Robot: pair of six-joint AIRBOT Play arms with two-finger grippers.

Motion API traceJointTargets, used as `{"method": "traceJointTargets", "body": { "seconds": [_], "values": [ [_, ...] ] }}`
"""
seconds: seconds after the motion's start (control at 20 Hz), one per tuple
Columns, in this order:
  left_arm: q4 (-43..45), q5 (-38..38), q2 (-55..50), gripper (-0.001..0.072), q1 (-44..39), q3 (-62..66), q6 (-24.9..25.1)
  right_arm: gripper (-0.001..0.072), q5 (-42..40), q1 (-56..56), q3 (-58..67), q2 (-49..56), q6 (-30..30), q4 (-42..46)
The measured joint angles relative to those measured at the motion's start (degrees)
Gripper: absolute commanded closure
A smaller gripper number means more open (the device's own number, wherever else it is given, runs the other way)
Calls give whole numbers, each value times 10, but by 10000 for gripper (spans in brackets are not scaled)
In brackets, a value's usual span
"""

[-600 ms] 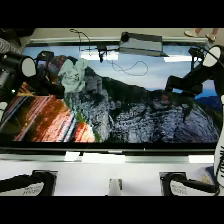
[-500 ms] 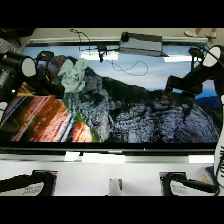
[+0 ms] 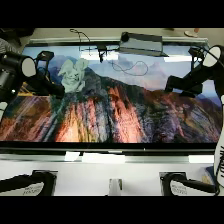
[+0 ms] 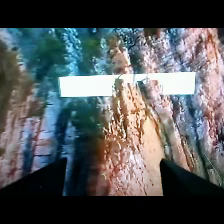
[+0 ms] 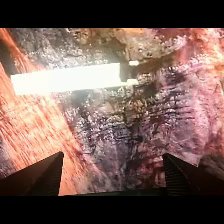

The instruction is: Fold the shirts.

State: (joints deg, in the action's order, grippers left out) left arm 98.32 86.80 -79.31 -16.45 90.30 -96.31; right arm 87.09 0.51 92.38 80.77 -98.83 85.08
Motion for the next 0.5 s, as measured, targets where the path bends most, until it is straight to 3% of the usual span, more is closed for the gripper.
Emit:
{"method": "traceJointTargets", "body": {
  "seconds": [0.25, 0.5],
  "values": [
    [-1, -14, 0, -13, 0, -1, 0, 45, 0, 0, 0, 0, 0, 0],
    [-9, -129, -9, -13, 1, -1, -28, 45, -11, 0, 0, 0, 0, 0]
  ]
}}
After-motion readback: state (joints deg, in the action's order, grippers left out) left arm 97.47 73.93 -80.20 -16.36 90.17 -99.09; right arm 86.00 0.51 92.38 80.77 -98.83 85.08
